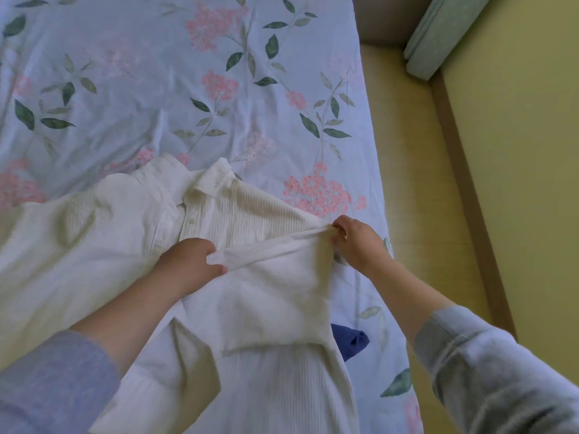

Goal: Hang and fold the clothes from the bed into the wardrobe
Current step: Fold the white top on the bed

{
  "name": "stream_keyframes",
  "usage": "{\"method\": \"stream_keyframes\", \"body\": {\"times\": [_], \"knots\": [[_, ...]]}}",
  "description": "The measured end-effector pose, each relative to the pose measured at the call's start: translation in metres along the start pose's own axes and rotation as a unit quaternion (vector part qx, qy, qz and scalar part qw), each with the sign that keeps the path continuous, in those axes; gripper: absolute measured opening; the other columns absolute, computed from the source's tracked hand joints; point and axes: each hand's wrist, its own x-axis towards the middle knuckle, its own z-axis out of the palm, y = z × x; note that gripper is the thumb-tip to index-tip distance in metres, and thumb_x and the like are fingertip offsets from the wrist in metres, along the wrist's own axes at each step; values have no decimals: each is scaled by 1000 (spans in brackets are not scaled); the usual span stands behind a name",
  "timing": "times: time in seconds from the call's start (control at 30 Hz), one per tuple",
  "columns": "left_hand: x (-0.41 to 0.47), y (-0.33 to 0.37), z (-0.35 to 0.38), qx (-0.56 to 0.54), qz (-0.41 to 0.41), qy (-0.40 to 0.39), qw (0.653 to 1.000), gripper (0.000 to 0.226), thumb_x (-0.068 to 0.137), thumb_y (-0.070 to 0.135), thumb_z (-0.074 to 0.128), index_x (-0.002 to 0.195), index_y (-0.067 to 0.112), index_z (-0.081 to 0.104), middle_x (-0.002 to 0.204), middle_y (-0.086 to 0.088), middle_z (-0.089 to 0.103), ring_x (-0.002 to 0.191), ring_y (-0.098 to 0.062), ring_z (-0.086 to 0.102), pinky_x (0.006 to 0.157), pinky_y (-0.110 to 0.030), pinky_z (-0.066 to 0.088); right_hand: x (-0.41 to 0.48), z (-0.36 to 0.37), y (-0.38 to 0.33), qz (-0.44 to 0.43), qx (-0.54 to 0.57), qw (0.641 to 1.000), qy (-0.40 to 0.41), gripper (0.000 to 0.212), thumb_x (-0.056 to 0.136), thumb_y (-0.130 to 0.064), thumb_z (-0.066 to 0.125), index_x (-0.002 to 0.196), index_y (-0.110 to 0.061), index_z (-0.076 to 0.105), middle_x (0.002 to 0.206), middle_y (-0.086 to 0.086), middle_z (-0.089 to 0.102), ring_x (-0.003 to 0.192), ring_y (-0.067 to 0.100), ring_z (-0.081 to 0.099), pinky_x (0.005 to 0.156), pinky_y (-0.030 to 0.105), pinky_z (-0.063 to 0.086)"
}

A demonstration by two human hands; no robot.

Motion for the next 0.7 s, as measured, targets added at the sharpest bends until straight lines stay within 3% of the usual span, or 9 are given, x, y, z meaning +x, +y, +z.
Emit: {"method": "stream_keyframes", "body": {"times": [0.07, 0.17, 0.27, 0.33, 0.4, 0.47, 0.6, 0.7], "knots": [[-4, -5, 2, 17, -24, -34, 999, 33, 81, 49, 69, 89, 23, 49, 91, 6, 53, 84, -15, 53, 66, -28, 37, -11, 7, -3, 24, 69, 997, 8, 45, 99, -24, 52, 142, -13, 42, 131, 11, 56, 118, 31, 54, 94, 40, 45], [-17, -9, 0, -8, -12, -21, 1000, 51, 76, 52, 74, 112, 25, 50, 107, 9, 56, 94, -14, 55, 75, -29, 43, -38, 23, -13, 49, 130, 987, 79, 56, 98, -26, 54, 149, -16, 32, 146, 9, 42, 130, 27, 45, 102, 38, 39], [-35, -9, -6, -1, 7, 15, 1000, 68, 72, 49, 78, 127, 24, 47, 120, 3, 51, 107, -18, 54, 87, -31, 45, -69, 40, -27, 4, 137, 977, 165, 45, 95, -18, 58, 138, -12, 47, 134, 7, 50, 120, 25, 49, 100, 37, 43], [-54, -7, -9, -2, 22, 70, 997, 69, 70, 46, 80, 126, 23, 48, 118, 2, 47, 111, -20, 49, 91, -33, 43, -87, 46, -40, -17, 159, 971, 178, 30, 93, -16, 59, 123, -14, 57, 115, 2, 58, 103, 17, 56, 89, 34, 48], [-77, -8, -10, -5, 30, 124, 992, 63, 70, 42, 81, 121, 22, 50, 113, 3, 44, 111, -22, 45, 90, -32, 41, -104, 52, -56, -16, 204, 971, 124, 14, 94, -20, 59, 108, -21, 61, 97, -7, 61, 84, 6, 57, 75, 26, 48], [-100, -13, -11, 6, 7, 145, 989, 61, 71, 41, 80, 120, 20, 50, 113, 0, 44, 110, -25, 44, 90, -33, 41, -123, 61, -72, 0, 252, 966, 60, 8, 94, -24, 57, 100, -26, 63, 89, -10, 62, 77, 4, 58, 68, 21, 48], [-136, -36, -12, 50, -92, 115, 988, 75, 69, 53, 77, 127, 20, 41, 122, -4, 40, 114, -29, 41, 93, -36, 41, -160, 75, -100, 43, 335, 941, -2, 11, 93, -29, 58, 102, -32, 62, 87, -8, 64, 74, 5, 62, 60, 18, 52], [-155, -54, -12, 46, -127, 81, 988, 76, 69, 52, 78, 125, 19, 37, 119, -5, 40, 106, -29, 51, 85, -33, 46, -173, 76, -125, 53, 421, 896, -134, 29, 88, -45, 63, 110, -26, 63, 93, -1, 69, 72, 11, 69, 61, 25, 56]]}}
